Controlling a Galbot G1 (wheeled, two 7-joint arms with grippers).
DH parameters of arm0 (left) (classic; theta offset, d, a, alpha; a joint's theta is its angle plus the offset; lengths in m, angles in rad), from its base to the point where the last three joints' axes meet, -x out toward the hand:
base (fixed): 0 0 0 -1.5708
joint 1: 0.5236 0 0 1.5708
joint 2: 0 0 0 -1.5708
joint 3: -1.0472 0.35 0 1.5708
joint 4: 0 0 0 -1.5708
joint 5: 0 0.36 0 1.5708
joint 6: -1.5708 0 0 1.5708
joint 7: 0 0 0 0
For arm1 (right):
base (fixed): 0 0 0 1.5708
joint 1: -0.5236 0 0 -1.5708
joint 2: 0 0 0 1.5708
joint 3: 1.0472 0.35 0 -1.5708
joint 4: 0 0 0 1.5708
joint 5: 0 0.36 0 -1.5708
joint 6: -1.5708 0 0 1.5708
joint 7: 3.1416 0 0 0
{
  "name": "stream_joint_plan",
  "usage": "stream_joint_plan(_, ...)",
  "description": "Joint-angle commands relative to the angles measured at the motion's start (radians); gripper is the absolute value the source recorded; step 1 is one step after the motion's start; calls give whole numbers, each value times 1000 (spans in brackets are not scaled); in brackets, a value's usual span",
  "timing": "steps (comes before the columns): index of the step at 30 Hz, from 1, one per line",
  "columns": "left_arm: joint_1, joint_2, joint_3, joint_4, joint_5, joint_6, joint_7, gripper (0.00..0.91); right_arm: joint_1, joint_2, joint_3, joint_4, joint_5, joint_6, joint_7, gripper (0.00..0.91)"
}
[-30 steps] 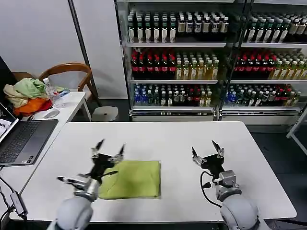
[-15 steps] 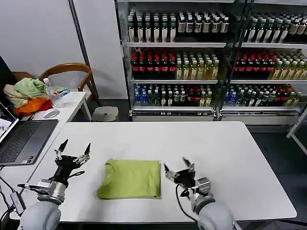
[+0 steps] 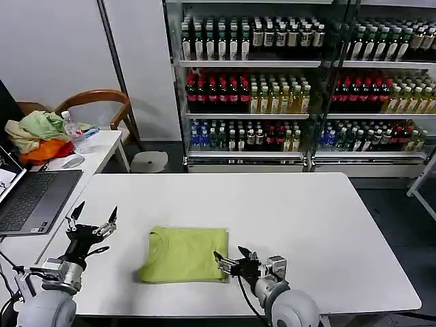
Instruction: Fold and organize the clothes.
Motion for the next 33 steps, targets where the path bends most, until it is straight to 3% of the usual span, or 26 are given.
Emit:
stream_joint_plan(1, 7, 2, -13, 15, 3, -5, -4, 907, 31, 21, -20, -63, 158, -28, 13, 907)
stream_joint_plan(12, -5, -5, 2, 26, 5, 3, -11, 907, 55, 48, -28, -101, 167, -25, 3, 907)
stream_joint_plan(13, -4, -5, 3, 27, 5, 3, -11, 907, 57, 49, -29, -104, 166, -24, 3, 695)
stream_joint_plan(14, -4, -5, 4, 28, 6, 3, -12, 907, 59, 50, -30, -108, 166, -21, 4, 151)
stream_joint_plan(15, -4, -5, 4, 28, 6, 3, -12, 907, 60, 50, -30, -109, 166, -19, 4, 40)
stream_joint_plan(16, -4, -5, 6, 28, 7, 3, -12, 907, 61, 49, -30, -110, 170, -19, 8, 0)
stream_joint_plan(33, 0, -11, 16, 23, 16, 14, -18, 907, 59, 53, -24, -115, 186, -18, 29, 0)
